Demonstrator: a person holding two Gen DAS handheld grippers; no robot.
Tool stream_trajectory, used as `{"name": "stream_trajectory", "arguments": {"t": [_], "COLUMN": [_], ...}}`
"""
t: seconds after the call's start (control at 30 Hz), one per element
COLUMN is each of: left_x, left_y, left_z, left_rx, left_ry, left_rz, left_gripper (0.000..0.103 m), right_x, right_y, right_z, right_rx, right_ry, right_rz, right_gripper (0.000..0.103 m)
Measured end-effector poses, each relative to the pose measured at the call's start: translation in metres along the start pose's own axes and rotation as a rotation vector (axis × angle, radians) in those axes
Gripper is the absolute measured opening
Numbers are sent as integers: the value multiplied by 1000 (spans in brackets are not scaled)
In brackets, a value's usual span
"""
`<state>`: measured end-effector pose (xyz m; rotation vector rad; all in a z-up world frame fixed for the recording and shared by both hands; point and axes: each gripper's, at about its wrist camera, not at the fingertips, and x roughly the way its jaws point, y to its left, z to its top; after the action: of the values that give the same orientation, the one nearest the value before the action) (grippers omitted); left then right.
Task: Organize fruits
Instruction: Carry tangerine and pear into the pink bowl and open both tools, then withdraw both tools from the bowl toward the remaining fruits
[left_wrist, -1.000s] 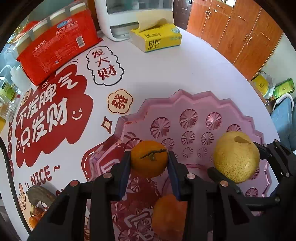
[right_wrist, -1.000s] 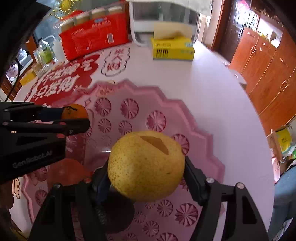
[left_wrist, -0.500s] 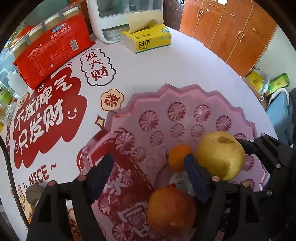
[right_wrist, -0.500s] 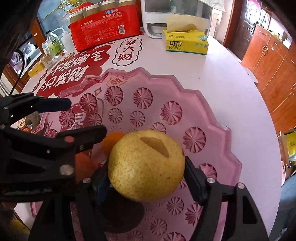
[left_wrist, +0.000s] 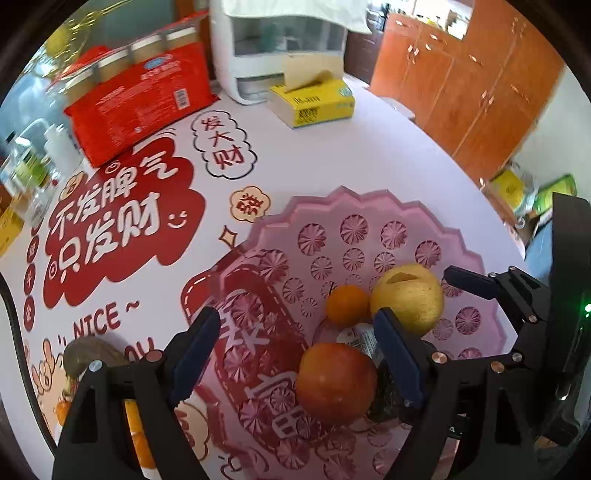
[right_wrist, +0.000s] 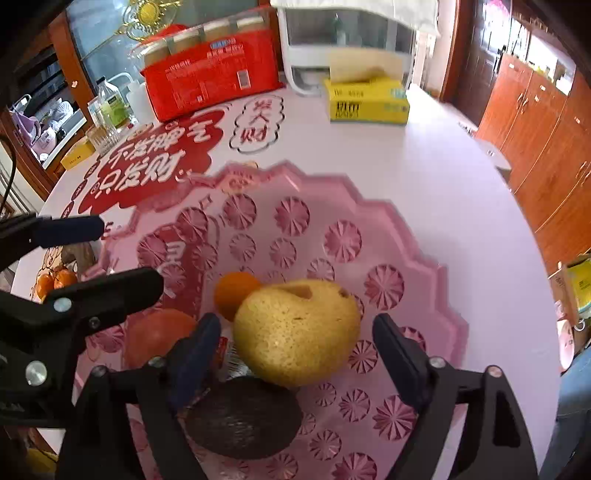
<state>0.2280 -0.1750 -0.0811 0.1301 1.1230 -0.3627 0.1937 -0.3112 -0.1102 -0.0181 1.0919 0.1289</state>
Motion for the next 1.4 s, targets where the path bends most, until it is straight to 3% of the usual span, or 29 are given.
{"name": "stream_trajectory", "arguments": {"t": [0.37, 0.77, 1.0, 1.2, 1.4], "left_x": [-51, -101, -138, -181, -241], "left_y": [23, 41, 54, 94, 148], "left_z": [-30, -60, -79, -95, -101], "left_rx": [-82, -141, -130, -153, -138], "left_ry": [-117, -106, -181, -232, -300], "left_rz": [20, -59, -16, 43, 151], "left_gripper": [84, 85, 85, 85, 85], "right_x": [-43, -104, -133, -150, -170], "right_y": [9, 9, 36, 79, 129], "right_z": [-15, -32, -36, -35, -26], "right_rx": [75, 192, 179, 95, 15], "right_ry": [-12, -84, -131, -162, -225], "right_rz": [6, -30, -57, -55, -68], "right_gripper": [88, 87, 87, 87, 87]}}
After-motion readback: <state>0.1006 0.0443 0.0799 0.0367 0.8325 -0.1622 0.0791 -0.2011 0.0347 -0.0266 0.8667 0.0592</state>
